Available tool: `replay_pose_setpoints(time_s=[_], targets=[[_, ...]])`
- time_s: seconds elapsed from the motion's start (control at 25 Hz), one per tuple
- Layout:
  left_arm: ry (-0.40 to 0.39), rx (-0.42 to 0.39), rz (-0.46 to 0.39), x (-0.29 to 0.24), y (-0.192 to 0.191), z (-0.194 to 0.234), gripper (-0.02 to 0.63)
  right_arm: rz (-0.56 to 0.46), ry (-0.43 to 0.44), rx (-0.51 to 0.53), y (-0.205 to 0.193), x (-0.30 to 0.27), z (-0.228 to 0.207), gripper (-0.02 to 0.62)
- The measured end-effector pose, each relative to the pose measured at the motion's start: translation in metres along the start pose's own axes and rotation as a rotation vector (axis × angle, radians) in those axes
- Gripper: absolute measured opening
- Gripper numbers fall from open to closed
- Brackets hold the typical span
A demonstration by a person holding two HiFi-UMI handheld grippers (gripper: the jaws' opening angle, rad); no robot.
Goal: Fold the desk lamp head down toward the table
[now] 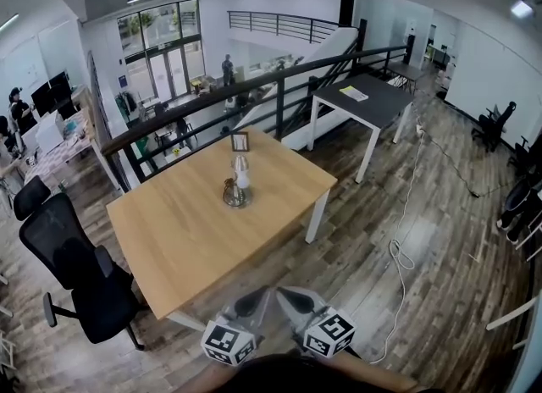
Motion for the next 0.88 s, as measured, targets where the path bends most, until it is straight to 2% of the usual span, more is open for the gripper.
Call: replay_pose_setpoints(time_s=[0.2,0.4,0.72,0.88], targets=[[0.005,-0.018,0.002,-0.041,-0.003,-0.005,0.002,0.001,0.002,-0.032,0.005,0.003,-0.044,0.003],[0.032,-0.022,0.013,-0.064,-0.007,0.01,0.002,-0.004,-0.003,-0.061,0.0,-0.004,-0.07,0.003],[-0.034,0.024,0.01,-0.125,-0.008,0.047,0.002,0.012,-0.057,-0.054,0.01,-0.033,-0.116,0.003],[-0.079,0.011,0.008,-0.153,-0.005,0.08,0.002,0.006,-0.091,-0.038,0.013,-0.065,-0.138,0.003]])
Point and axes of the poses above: the fingertips, and each gripper's own axes: x backward along the fingers, z to its left, y out of its top, the point moved 9 cm from there along x, backward along the fingers, and after that the axes turned 3 degrees about -z, right-handed, at the moved point
